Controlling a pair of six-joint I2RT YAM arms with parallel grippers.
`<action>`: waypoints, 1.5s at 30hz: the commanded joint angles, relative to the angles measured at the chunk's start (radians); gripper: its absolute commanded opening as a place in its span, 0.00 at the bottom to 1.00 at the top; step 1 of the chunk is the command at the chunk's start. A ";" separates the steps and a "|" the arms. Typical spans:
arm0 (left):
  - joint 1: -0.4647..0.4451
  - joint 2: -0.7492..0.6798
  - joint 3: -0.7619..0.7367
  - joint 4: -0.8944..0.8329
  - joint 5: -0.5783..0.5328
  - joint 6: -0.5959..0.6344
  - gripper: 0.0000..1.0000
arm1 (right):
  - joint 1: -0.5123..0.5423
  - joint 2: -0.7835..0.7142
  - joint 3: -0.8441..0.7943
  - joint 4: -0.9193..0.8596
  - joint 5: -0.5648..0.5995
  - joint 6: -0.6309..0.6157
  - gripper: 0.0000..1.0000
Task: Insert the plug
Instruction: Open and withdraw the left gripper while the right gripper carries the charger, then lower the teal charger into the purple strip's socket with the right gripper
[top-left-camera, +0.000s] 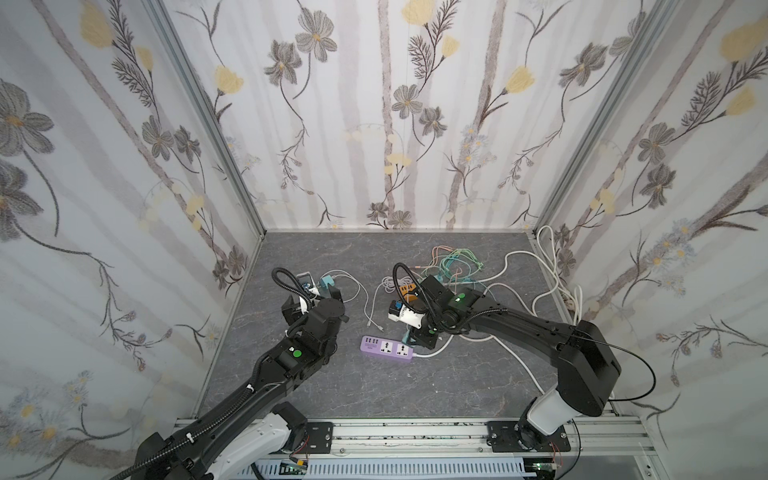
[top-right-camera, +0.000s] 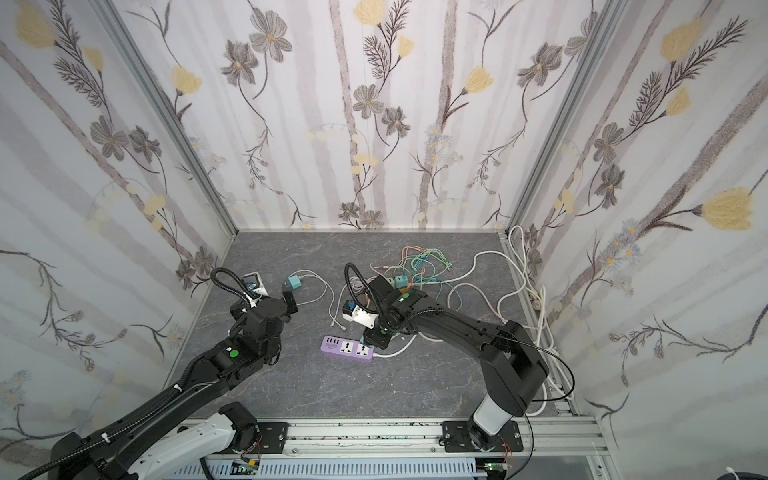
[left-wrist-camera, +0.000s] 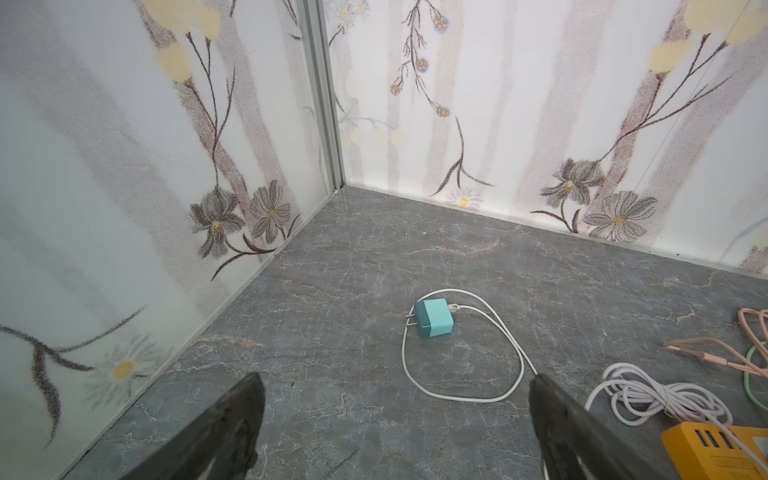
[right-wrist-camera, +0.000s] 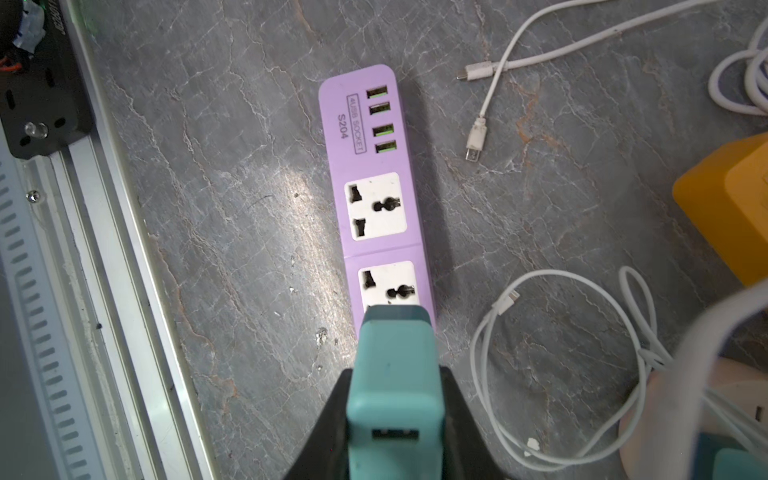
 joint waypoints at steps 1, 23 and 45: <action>0.003 -0.020 -0.017 -0.006 -0.035 -0.067 1.00 | 0.029 0.026 0.015 -0.008 0.066 -0.041 0.00; 0.031 -0.077 -0.075 -0.015 -0.015 -0.100 1.00 | 0.110 0.161 0.142 -0.150 0.111 -0.057 0.00; 0.045 -0.071 -0.088 -0.020 0.012 -0.101 1.00 | 0.158 0.217 0.120 -0.141 0.247 -0.090 0.00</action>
